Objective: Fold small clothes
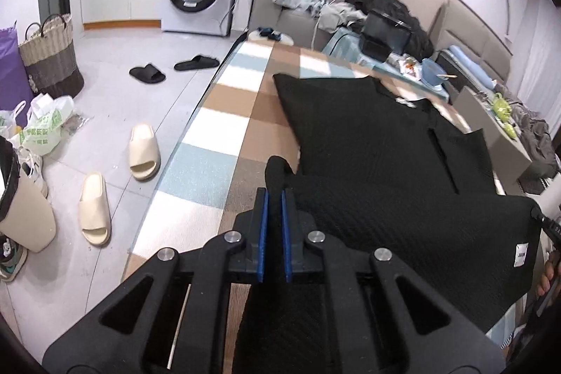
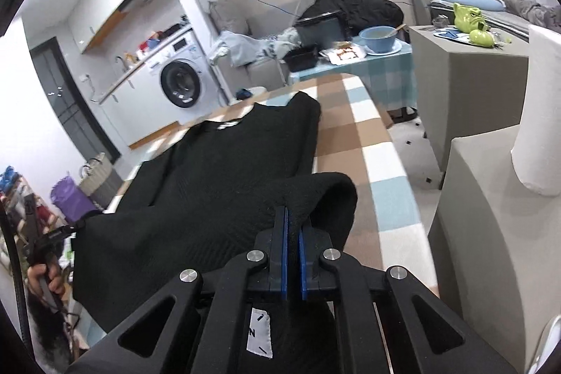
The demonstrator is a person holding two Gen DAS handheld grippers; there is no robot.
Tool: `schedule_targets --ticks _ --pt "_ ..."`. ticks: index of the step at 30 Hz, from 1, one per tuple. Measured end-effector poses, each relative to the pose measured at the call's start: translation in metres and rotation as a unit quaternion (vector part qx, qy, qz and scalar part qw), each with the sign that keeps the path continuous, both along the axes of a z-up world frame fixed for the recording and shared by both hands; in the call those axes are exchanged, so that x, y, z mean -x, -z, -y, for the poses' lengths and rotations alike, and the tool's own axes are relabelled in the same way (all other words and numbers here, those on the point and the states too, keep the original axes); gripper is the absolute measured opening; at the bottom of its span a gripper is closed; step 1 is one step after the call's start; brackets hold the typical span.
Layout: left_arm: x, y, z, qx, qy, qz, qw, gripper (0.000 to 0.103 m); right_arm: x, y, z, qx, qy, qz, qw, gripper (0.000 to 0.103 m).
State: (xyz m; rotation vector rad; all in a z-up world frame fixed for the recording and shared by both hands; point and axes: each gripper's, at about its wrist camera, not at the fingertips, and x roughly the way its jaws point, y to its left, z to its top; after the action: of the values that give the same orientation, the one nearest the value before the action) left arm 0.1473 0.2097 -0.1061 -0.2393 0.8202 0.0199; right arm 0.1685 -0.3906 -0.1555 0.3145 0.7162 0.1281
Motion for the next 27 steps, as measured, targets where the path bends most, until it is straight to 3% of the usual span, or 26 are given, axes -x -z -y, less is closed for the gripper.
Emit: schedule_targets --ticks 4,6,9,14,18,21,23,27 --pt "-0.012 0.015 0.001 -0.005 -0.005 -0.033 0.9994 0.006 -0.024 0.024 -0.002 0.007 0.031 -0.066 0.997 0.007" --pt "-0.011 0.016 0.002 -0.015 -0.009 -0.041 0.999 0.006 -0.028 0.031 0.0 0.017 0.045 -0.085 0.995 0.018" --pt "-0.006 0.015 0.001 -0.022 -0.01 -0.033 0.9992 0.013 -0.021 0.03 0.003 0.018 0.052 -0.074 0.996 0.03" --pt "0.003 0.008 0.0 -0.017 -0.011 -0.014 0.9997 0.038 -0.013 0.02 -0.002 0.018 0.05 -0.064 0.997 0.031" --pt "0.013 -0.001 0.001 -0.013 -0.011 -0.003 0.9998 0.047 -0.004 0.009 -0.014 0.021 0.05 -0.042 0.998 0.055" --pt "0.022 -0.009 0.002 -0.016 -0.018 0.008 0.9997 0.065 -0.001 0.004 -0.022 0.028 0.04 -0.037 0.998 0.072" --pt "0.028 -0.013 0.002 -0.01 -0.023 0.013 0.9996 0.072 0.0 0.002 -0.024 0.026 0.04 -0.034 0.998 0.077" --pt "0.037 -0.017 0.005 0.008 -0.022 0.01 0.9997 0.075 0.001 0.006 -0.034 0.017 0.021 -0.044 0.999 0.077"
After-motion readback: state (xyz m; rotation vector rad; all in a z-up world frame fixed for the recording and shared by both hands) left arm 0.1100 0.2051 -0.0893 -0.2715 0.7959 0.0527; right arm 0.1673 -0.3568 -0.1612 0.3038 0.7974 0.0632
